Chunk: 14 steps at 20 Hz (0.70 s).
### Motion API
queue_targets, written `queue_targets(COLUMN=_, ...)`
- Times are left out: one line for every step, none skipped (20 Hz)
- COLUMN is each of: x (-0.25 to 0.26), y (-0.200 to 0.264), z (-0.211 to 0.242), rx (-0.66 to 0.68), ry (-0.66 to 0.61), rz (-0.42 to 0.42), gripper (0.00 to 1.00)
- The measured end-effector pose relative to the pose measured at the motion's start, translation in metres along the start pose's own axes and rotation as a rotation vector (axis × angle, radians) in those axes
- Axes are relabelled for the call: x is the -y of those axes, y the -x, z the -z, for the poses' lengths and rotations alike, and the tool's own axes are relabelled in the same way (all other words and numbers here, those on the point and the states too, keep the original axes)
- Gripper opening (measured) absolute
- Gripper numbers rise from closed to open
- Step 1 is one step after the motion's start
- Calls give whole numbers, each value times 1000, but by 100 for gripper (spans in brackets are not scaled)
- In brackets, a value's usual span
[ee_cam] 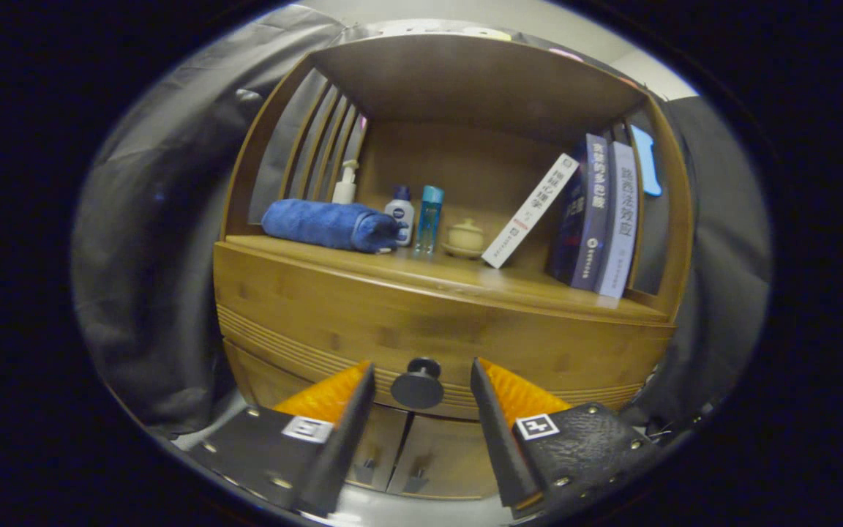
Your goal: Pull open the drawer, take out the items inside it, and place them on the countertop above the cabinet.
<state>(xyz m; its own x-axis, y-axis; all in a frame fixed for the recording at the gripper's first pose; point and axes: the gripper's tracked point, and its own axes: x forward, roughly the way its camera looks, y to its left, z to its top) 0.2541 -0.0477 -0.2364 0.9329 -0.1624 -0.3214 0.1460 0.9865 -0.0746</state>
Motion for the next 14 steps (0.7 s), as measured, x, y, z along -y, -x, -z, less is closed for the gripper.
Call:
queue_targets(x=-4, y=-4, z=2, rx=-6, ry=-17, rz=-15, gripper=69)
queue_targets(x=-2, y=-10, z=5, rx=-21, ry=-13, rz=0, gripper=64)
queue_targets(x=-2, y=-16, z=10, rx=-35, ry=-17, rz=2, gripper=59)
queue_targets(x=-6, y=-22, z=15, rx=-52, ry=-33, rz=-13, gripper=54)
queue_targets(x=-5, y=-29, z=13, rx=-50, ry=-42, rz=1, gripper=48)
queue_targets(x=-4, y=-27, z=12, rx=-55, ry=-41, rz=20, gripper=43)
queue_targets(x=-2, y=-26, z=12, rx=-49, ry=-41, rz=38, gripper=43)
queue_targets(x=-1, y=-25, z=10, rx=-38, ry=-47, rz=47, gripper=43)
queue_targets(x=-2, y=-26, z=13, rx=-27, ry=-65, rz=52, gripper=38)
queue_targets(x=-3, y=-26, z=13, rx=-29, ry=-91, rz=50, gripper=38)
queue_targets(x=-4, y=-26, z=16, rx=-58, ry=-115, rz=40, gripper=38)
queue_targets(x=-4, y=-26, z=17, rx=-70, ry=-145, rz=27, gripper=38)
queue_targets(x=-4, y=-27, z=17, rx=-80, ry=-158, rz=15, gripper=32)
queue_targets(x=-5, y=-23, z=15, rx=-77, ry=-154, rz=15, gripper=32)
